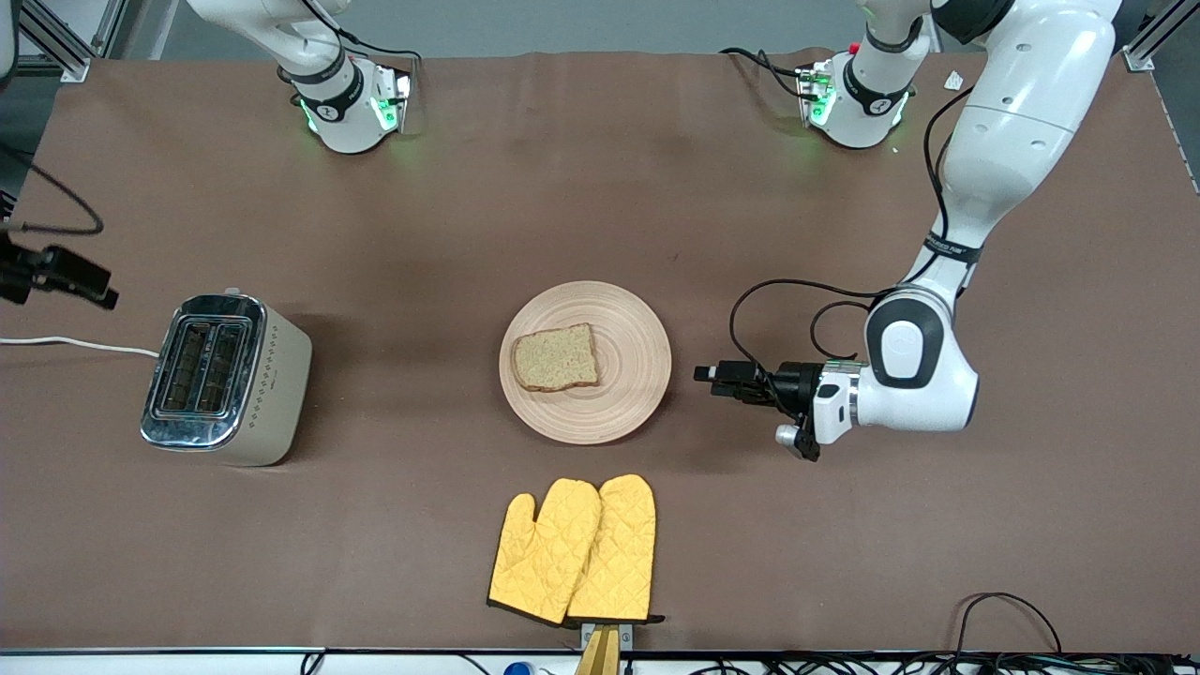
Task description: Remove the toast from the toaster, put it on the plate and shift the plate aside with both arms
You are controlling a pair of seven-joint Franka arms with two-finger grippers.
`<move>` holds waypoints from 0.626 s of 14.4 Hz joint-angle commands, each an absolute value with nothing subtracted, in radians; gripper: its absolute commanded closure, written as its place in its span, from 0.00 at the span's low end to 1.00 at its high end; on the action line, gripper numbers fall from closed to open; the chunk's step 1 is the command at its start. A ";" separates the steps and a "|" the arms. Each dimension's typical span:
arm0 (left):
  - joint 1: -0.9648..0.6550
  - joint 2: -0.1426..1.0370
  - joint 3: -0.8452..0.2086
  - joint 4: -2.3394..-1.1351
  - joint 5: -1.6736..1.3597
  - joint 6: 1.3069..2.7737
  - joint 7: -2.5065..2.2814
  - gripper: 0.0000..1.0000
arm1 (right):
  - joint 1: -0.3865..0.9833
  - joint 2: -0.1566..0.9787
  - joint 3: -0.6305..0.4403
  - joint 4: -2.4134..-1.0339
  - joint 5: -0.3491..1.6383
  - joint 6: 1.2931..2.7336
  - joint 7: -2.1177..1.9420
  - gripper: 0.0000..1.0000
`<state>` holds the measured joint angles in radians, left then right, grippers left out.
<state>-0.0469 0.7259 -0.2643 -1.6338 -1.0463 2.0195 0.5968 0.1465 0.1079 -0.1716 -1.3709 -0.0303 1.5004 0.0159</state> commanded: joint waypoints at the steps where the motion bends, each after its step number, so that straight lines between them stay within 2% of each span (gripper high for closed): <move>1: -0.063 0.709 -0.267 -1.701 -1.074 2.080 0.644 0.30 | 0.179 -0.030 -0.169 -1.491 -0.057 1.496 0.028 0.00; 3: -0.083 0.735 -0.267 -1.704 -1.074 2.080 0.653 0.39 | 0.183 -0.052 -0.164 -1.520 -0.057 1.499 0.020 0.00; 5: -0.090 0.758 -0.267 -1.704 -1.080 2.104 0.655 0.40 | 0.166 -0.048 -0.157 -1.525 -0.052 1.509 0.015 0.00; 6: -0.094 0.765 -0.267 -1.704 -1.084 2.108 0.655 0.40 | 0.128 -0.043 -0.114 -1.525 -0.052 1.512 0.014 0.00; 8: -0.106 0.790 -0.267 -1.701 -1.089 2.117 0.655 0.43 | -0.094 -0.040 0.091 -1.526 -0.046 1.525 0.009 0.00; 9: -0.107 0.802 -0.267 -1.698 -1.089 2.124 0.657 0.45 | -0.170 -0.038 0.160 -1.526 -0.043 1.532 0.000 0.00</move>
<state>-0.0999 0.7818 -0.2653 -1.6983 -1.0609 2.0992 0.6330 0.0029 -0.0222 0.0025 -1.5034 -0.0340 1.5121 0.0142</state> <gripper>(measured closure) 0.427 0.000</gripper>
